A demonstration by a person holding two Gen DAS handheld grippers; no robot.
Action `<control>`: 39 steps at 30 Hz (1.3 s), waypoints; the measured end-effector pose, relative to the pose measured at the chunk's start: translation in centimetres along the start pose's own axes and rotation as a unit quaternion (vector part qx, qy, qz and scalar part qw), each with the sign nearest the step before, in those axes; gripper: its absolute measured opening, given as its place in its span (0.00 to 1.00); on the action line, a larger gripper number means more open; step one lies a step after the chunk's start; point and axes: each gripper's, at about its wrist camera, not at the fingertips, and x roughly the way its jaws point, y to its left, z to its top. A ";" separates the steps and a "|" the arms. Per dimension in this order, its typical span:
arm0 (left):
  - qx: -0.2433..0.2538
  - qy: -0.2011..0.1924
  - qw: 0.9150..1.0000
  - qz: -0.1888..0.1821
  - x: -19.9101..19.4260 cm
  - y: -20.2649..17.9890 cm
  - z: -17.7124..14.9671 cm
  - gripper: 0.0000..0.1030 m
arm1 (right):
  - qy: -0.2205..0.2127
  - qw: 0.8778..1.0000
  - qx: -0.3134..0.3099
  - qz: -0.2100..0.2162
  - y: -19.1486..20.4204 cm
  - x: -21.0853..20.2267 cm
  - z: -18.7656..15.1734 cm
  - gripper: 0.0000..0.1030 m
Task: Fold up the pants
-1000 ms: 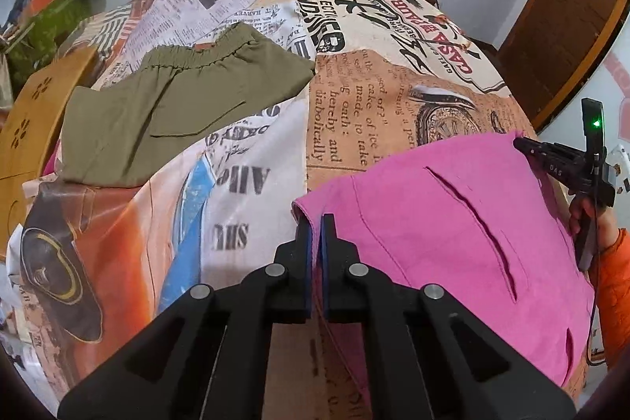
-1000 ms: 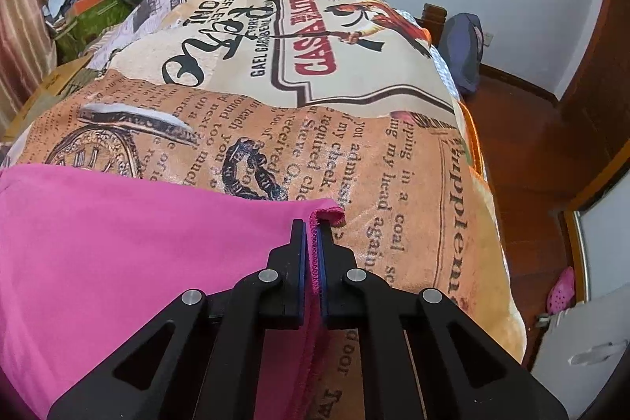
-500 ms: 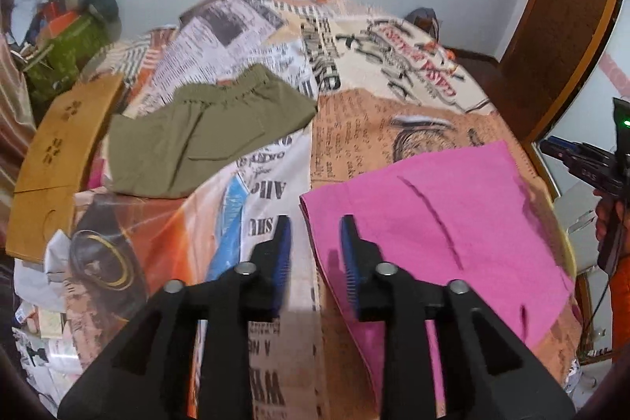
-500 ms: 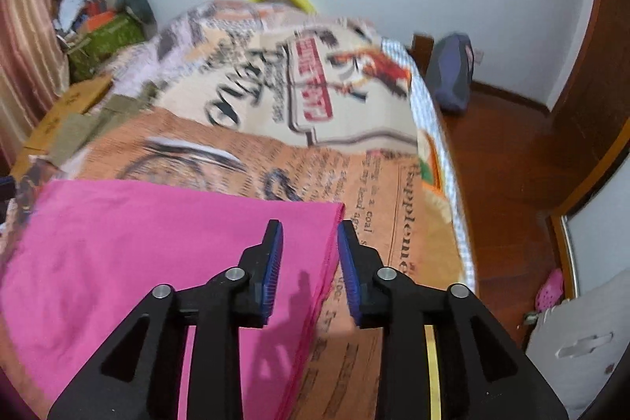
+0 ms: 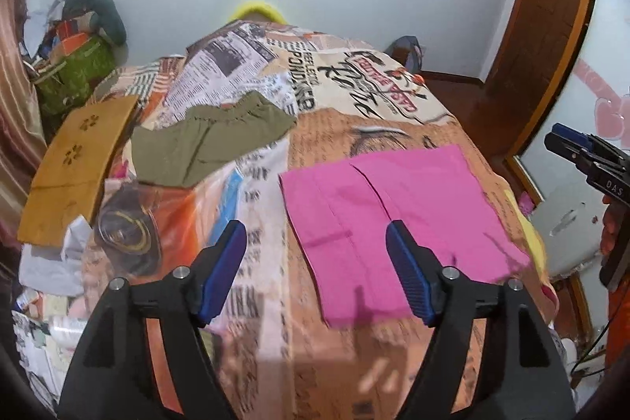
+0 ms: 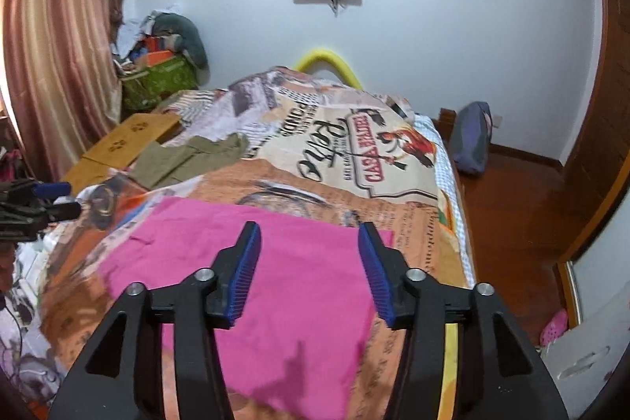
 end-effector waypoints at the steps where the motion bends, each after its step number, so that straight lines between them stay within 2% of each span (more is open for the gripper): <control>1: -0.002 0.005 1.000 -0.005 -0.1 -0.2 -0.5 0.72 | -0.003 1.000 -0.003 0.002 0.6 -0.3 -0.3 0.48; 11: -0.041 0.071 0.994 -0.066 1.6 -2.0 -5.3 0.72 | 0.023 0.999 -0.001 0.034 4.3 0.6 -4.3 0.48; 14: -0.058 0.080 0.992 -0.073 2.0 -2.2 -6.3 0.72 | 0.033 0.999 0.001 0.035 4.7 1.2 -5.4 0.48; 19: -0.105 0.109 0.982 -0.112 3.1 -2.0 -7.7 0.72 | 0.047 0.998 0.008 0.040 4.9 2.3 -6.7 0.48; 21: -0.112 0.119 0.980 -0.114 3.7 -2.0 -8.2 0.72 | 0.051 0.998 0.008 0.037 4.9 2.8 -7.1 0.48; 26: -0.113 0.122 0.978 -0.123 4.7 -2.6 -7.9 0.79 | 0.069 0.997 0.013 0.037 4.6 4.4 -8.1 0.48; 28: -0.127 0.123 0.974 -0.139 5.2 -2.7 -7.8 0.93 | 0.081 0.996 0.014 0.038 4.5 5.2 -8.6 0.48; 30: -0.135 0.121 0.973 -0.146 5.8 -3.0 -7.5 0.97 | 0.095 0.995 0.017 0.041 4.3 6.0 -9.1 0.48; 34: -0.134 0.119 0.973 -0.144 6.7 -3.7 -6.9 0.97 | 0.107 0.992 0.035 0.057 3.9 6.7 -9.9 0.48; 39: -0.163 0.115 0.968 -0.150 7.8 -3.5 -6.0 0.97 | 0.107 0.991 0.042 0.068 3.6 6.7 -10.0 0.48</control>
